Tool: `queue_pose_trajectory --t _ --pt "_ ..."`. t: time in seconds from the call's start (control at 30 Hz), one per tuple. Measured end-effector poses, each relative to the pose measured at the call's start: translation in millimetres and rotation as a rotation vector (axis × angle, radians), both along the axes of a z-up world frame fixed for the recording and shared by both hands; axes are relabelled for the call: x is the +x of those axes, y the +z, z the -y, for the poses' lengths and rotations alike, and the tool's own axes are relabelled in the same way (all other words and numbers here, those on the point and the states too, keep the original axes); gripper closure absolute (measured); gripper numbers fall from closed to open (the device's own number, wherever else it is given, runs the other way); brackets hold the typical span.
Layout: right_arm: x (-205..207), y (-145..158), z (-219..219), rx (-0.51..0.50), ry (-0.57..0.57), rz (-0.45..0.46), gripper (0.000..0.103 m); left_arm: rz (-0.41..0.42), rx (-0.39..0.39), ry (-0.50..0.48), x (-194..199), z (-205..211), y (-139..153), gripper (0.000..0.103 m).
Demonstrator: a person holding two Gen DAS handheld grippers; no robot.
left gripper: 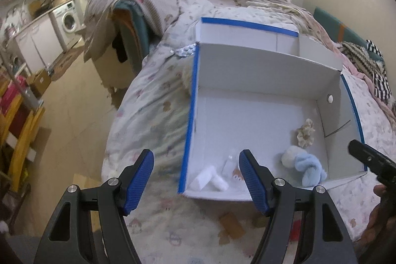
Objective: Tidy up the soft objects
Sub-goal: 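Withdraw both tools from the box toward the items on the bed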
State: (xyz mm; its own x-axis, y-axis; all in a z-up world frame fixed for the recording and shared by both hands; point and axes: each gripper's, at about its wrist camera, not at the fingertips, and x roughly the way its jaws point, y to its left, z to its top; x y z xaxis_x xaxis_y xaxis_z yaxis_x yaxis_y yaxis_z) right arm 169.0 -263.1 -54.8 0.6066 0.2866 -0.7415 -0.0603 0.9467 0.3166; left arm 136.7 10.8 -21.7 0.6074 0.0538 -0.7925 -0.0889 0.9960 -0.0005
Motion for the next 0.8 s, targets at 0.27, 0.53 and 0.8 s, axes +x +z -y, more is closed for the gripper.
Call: queue_pose_trajectory --t 0.27,0.53,0.8 --pt "-28 -3 9 0.090 -0.017 -0.016 0.000 -0.029 0.017 0.011 -26 -16 -15 0.034" --pt "-55 -8 13 0.075 -0.039 -0.034 0.000 -0.079 0.021 0.023 -41 -30 -34 0.034" --pt "-64 -28 12 0.100 -0.055 -0.121 0.000 -0.131 0.044 -0.007 -40 -17 -48 0.034"
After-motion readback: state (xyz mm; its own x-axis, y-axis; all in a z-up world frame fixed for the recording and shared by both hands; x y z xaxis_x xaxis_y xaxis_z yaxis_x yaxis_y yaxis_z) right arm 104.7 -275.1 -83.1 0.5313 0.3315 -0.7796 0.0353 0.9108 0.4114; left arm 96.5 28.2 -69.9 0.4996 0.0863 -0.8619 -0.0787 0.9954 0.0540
